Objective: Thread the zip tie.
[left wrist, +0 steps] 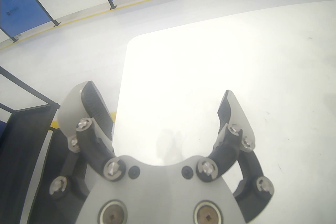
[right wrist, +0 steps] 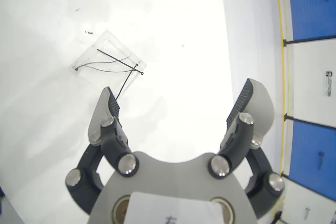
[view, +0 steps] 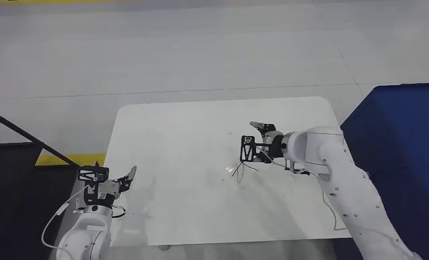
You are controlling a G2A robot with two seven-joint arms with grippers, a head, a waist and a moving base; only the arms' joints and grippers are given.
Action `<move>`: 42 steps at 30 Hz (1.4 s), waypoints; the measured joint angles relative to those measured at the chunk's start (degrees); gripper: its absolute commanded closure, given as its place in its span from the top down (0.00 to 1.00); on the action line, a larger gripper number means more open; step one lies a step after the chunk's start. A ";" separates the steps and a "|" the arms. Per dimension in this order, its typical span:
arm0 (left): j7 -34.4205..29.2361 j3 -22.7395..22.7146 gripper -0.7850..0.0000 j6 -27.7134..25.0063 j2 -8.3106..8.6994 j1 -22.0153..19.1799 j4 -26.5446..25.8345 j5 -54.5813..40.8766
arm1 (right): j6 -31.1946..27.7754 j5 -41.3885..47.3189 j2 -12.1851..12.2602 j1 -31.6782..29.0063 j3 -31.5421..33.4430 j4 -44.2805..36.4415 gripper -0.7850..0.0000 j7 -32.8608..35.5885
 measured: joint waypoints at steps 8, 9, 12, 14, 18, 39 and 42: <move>0.00 0.00 1.00 0.00 0.00 0.00 0.00 0.00 | 0.39 19.62 2.01 32.13 -39.18 18.12 1.00 -0.03; 0.00 0.00 1.00 0.00 0.00 0.00 0.00 0.00 | 0.38 21.22 1.99 34.96 -43.25 19.15 1.00 -0.03; 0.00 0.00 1.00 0.00 0.00 0.00 0.00 0.00 | 0.38 21.89 1.96 37.83 -49.85 19.29 1.00 -0.03; 0.00 0.00 1.00 0.00 0.00 0.00 0.00 0.00 | 0.38 21.57 1.96 36.37 -47.62 19.20 1.00 -0.03; 0.00 0.00 1.00 0.00 0.00 0.00 0.00 0.00 | 0.38 21.59 1.96 36.28 -45.35 19.21 1.00 -0.03; 0.00 0.00 1.00 0.00 0.00 0.00 0.00 0.00 | 0.38 6.33 5.77 37.48 -53.03 15.48 0.15 -20.35; 0.00 0.00 1.00 0.00 0.00 0.00 0.00 0.00 | 0.38 6.38 5.76 37.49 -53.03 15.51 0.05 -20.36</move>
